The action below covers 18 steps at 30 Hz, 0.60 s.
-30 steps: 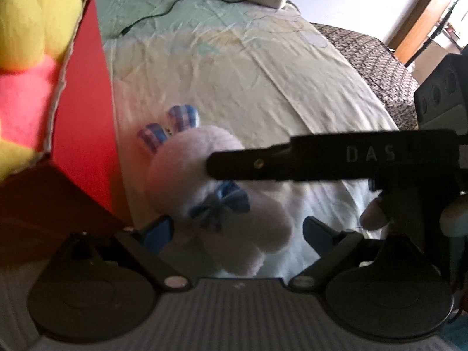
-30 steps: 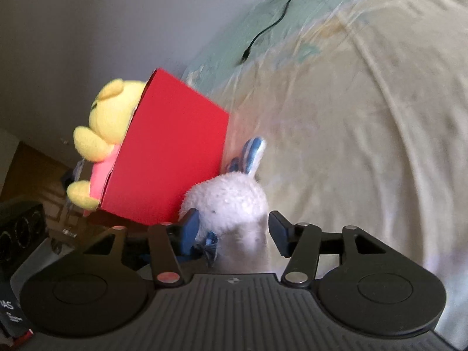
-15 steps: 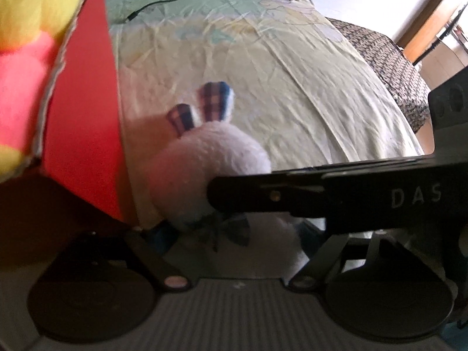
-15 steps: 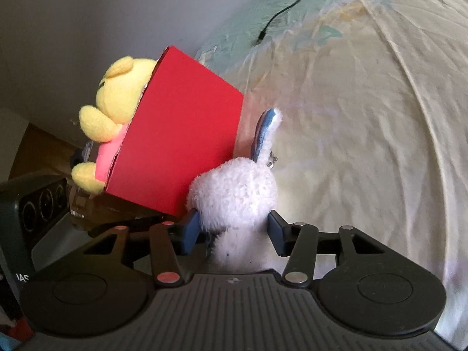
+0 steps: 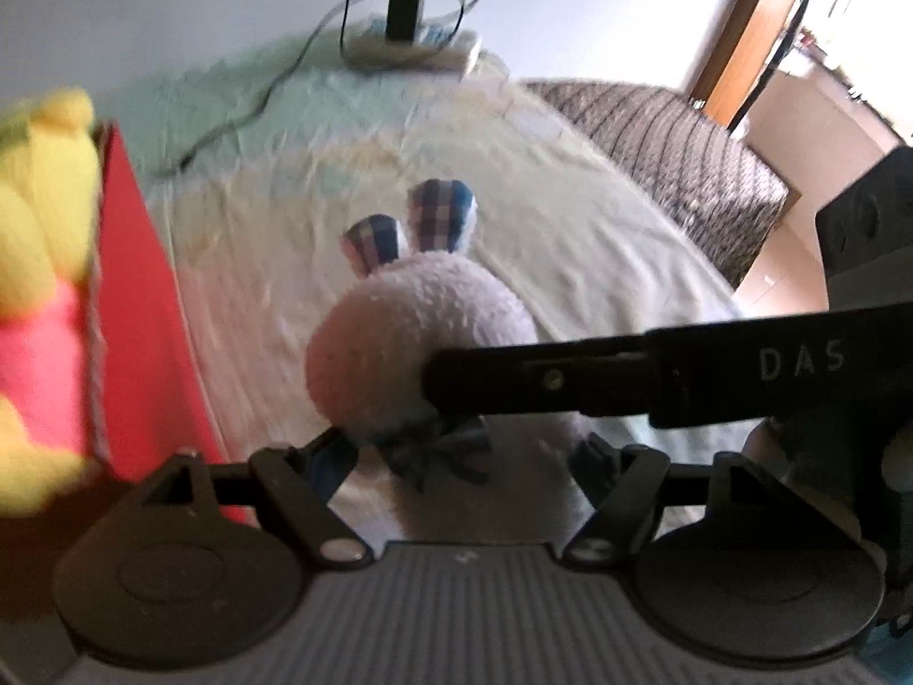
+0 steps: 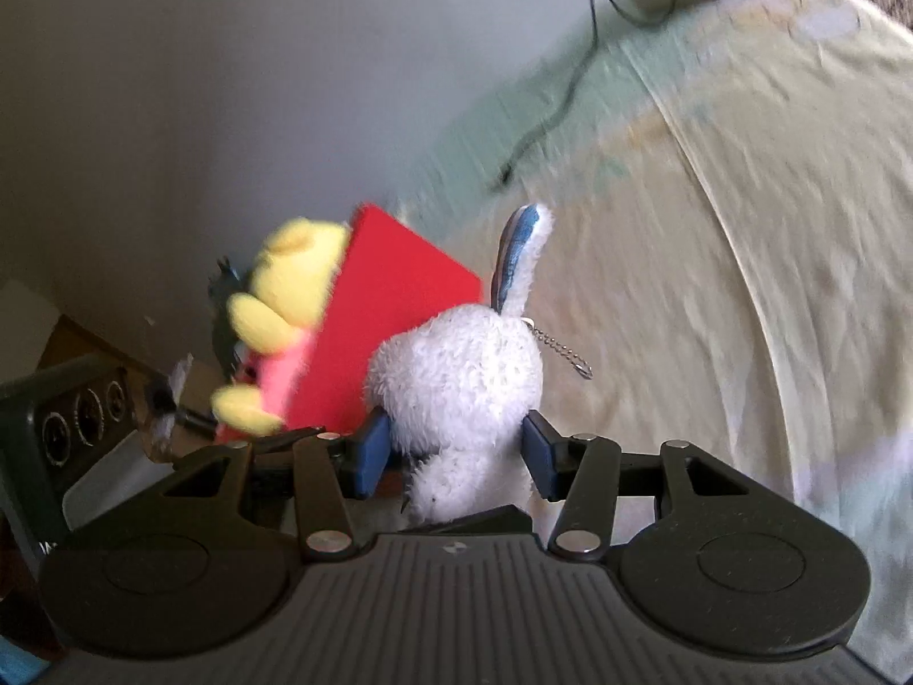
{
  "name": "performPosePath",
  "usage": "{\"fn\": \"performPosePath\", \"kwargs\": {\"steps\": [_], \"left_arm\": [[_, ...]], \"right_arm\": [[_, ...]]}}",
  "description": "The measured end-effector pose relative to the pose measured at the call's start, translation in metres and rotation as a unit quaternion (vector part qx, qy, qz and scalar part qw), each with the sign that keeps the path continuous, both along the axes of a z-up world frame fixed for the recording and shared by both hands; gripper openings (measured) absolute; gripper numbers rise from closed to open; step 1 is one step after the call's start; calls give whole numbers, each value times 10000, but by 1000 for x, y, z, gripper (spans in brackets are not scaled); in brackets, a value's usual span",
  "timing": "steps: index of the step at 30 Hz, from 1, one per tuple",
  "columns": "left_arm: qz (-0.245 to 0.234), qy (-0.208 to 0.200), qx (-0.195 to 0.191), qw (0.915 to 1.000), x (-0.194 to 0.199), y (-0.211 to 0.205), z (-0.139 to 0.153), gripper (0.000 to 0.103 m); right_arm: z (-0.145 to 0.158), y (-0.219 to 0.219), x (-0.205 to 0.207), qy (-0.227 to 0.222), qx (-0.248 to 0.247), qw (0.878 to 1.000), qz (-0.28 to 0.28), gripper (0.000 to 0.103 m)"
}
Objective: Organize objects
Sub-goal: 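Carry the bunny plush with the right tool over the red box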
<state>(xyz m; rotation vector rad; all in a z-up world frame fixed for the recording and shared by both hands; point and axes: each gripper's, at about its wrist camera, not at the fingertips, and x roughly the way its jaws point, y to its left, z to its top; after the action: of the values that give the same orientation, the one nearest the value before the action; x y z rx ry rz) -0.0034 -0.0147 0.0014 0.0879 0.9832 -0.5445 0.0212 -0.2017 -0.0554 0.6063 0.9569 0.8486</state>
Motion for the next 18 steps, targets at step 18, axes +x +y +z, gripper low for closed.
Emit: {"fn": "performPosePath", "kwargs": {"steps": [18], "left_arm": [[608, -1752, -419, 9818, -28, 93, 106, 75]], "right_arm": [[77, 75, -13, -1065, 1232, 9864, 242, 53]]}}
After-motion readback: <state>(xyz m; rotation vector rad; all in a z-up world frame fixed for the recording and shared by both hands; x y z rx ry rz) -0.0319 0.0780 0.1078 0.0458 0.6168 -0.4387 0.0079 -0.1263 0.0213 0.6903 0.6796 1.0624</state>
